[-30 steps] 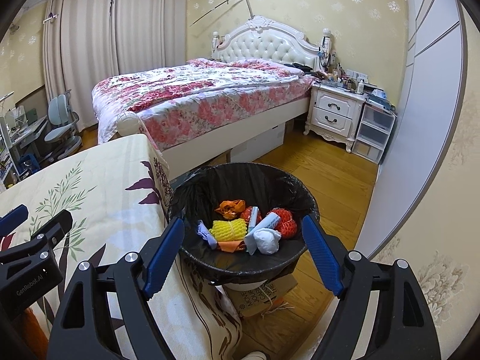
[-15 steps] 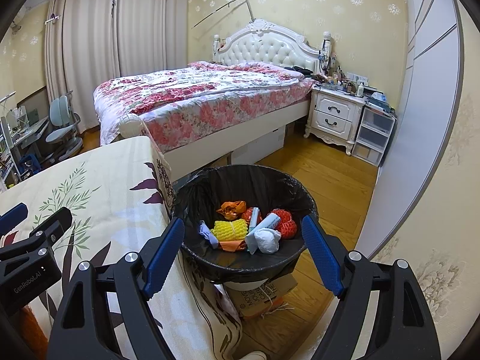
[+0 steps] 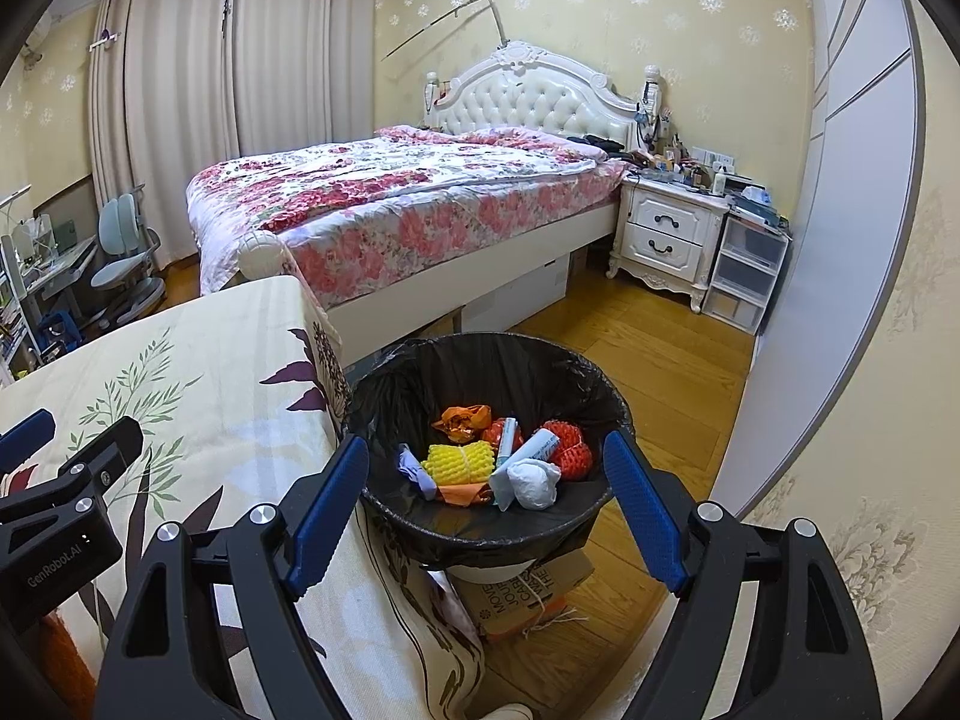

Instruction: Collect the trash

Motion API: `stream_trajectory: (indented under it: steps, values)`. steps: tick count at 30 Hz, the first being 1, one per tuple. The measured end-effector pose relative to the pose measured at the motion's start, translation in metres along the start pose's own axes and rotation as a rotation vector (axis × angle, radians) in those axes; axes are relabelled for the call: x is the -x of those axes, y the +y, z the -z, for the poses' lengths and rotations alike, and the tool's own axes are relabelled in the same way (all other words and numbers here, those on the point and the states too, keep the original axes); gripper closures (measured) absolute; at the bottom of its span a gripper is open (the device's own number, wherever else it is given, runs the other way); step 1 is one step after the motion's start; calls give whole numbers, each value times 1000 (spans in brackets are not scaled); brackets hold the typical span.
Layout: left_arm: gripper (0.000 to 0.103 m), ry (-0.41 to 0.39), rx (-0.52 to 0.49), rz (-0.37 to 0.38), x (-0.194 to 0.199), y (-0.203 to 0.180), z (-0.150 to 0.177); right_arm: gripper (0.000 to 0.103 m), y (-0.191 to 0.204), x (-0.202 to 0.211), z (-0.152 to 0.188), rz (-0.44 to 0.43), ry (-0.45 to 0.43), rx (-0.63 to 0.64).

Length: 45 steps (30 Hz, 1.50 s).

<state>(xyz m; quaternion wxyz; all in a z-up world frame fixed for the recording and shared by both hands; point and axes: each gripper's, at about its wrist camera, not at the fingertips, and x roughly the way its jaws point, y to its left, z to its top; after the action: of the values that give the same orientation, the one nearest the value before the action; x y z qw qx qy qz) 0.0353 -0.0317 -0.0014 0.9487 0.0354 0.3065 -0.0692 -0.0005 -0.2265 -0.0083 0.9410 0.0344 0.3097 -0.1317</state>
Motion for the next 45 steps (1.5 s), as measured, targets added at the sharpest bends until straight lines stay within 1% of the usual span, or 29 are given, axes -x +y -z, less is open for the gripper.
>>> stream_trajectory:
  steps: [22, 34, 37, 40, 42, 45]
  values:
    - [9, 0, 7, 9, 2, 1, 0, 25, 0, 0, 0, 3, 3, 0]
    - [9, -42, 4, -16, 9, -1, -2, 25, 0, 0, 1, 2, 3, 0]
    - [9, -35, 1, 9, 7, 0, -3, 25, 1, 2, -1, 2, 5, 2]
    - [10, -31, -2, 12, 5, 1, -3, 25, 2, 3, -3, 0, 7, 6]
    - [9, -29, -7, 5, 4, 2, -2, 25, 3, 3, -4, -4, 9, 11]
    - [9, -27, -5, -31, 2, 13, -2, 25, 11, 2, -4, -15, 14, 25]
